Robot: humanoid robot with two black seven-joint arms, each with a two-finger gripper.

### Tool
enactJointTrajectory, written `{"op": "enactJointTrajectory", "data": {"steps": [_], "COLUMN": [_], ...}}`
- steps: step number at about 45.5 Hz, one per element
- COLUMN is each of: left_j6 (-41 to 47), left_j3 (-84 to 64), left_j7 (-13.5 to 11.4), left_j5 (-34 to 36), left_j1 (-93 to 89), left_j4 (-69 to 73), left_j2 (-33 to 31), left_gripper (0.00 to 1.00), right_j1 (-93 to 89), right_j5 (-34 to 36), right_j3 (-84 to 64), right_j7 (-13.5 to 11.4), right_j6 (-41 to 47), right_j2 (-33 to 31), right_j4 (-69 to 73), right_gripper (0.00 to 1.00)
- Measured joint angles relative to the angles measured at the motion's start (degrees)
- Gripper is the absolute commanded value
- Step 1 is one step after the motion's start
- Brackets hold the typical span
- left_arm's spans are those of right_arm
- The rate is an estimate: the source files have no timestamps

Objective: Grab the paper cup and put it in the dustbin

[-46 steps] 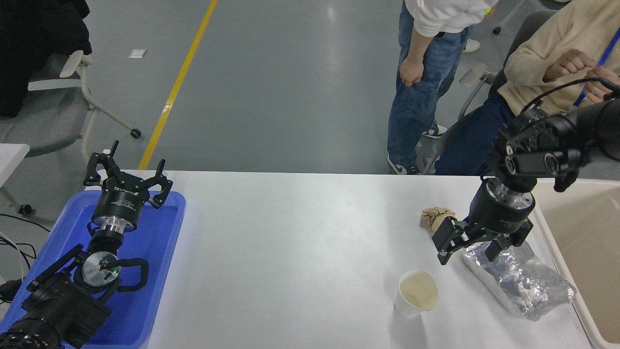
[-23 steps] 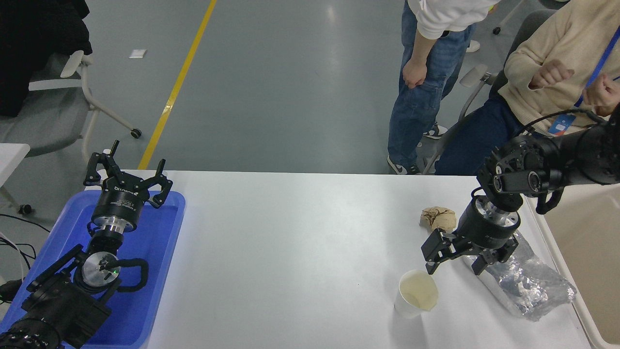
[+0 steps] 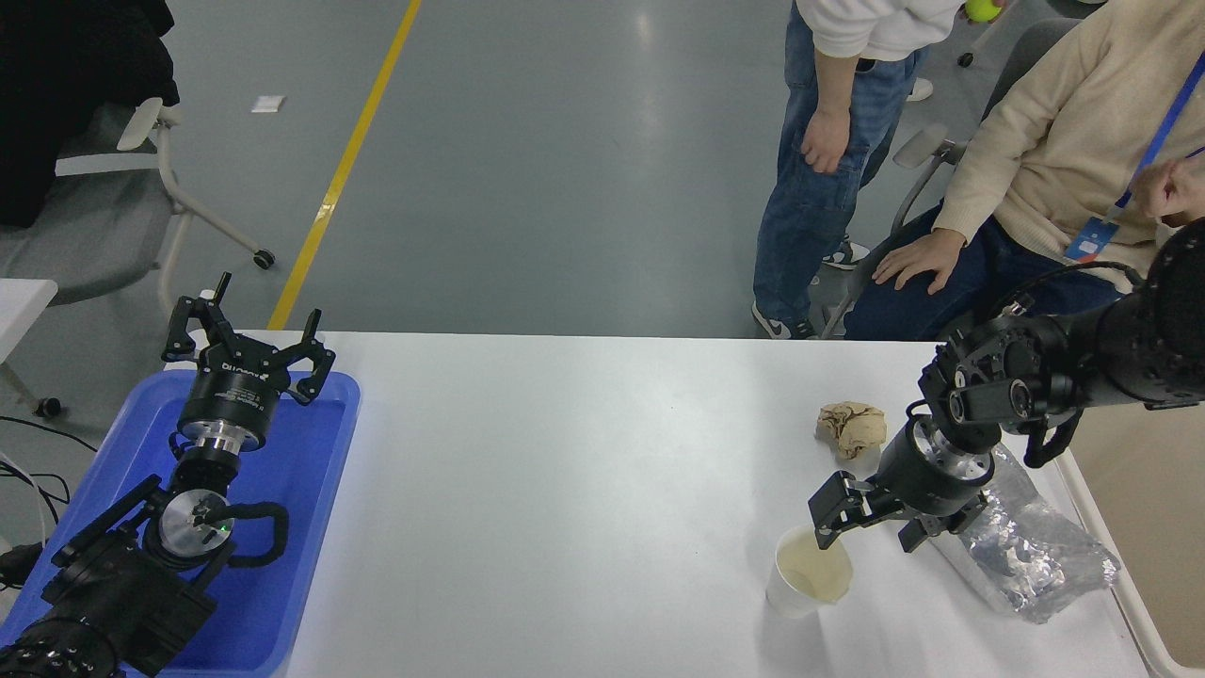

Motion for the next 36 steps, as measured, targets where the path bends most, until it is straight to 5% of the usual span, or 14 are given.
{"op": "enactJointTrajectory", "data": {"steps": [6, 11, 16, 20, 36], "left_j6": [0.00, 0.00, 0.00, 0.00, 0.00], "left_j3": [0.00, 0.00, 0.00, 0.00, 0.00], "left_j7": [0.00, 0.00, 0.00, 0.00, 0.00], "left_j5": [0.00, 0.00, 0.01, 0.01, 0.02], "left_j1": [0.00, 0.00, 0.00, 0.00, 0.00], "left_j4": [0.00, 0.01, 0.01, 0.01, 0.01], "left_j2": [0.00, 0.00, 0.00, 0.00, 0.00], "left_gripper": [1.00, 1.00, 1.00, 1.00, 1.00], "right_j1": [-1.01, -1.66, -2.10, -2.34, -2.90], "right_j5": [-0.09, -0.10, -0.01, 0.05, 2.33], "right_j3": [0.34, 0.55, 0.69, 0.81, 1.24], "right_j7": [-0.01, -0.03, -0.06, -0.07, -0.08], "right_j6": [-0.62, -1.63, -2.48, -2.87, -3.14], "right_j2": [0.15, 0.44, 0.64, 0.73, 0.81], "right_j4": [0.10, 0.14, 0.21, 0.27, 0.68], "right_gripper": [0.90, 0.49, 0.31, 0.00, 0.00]}}
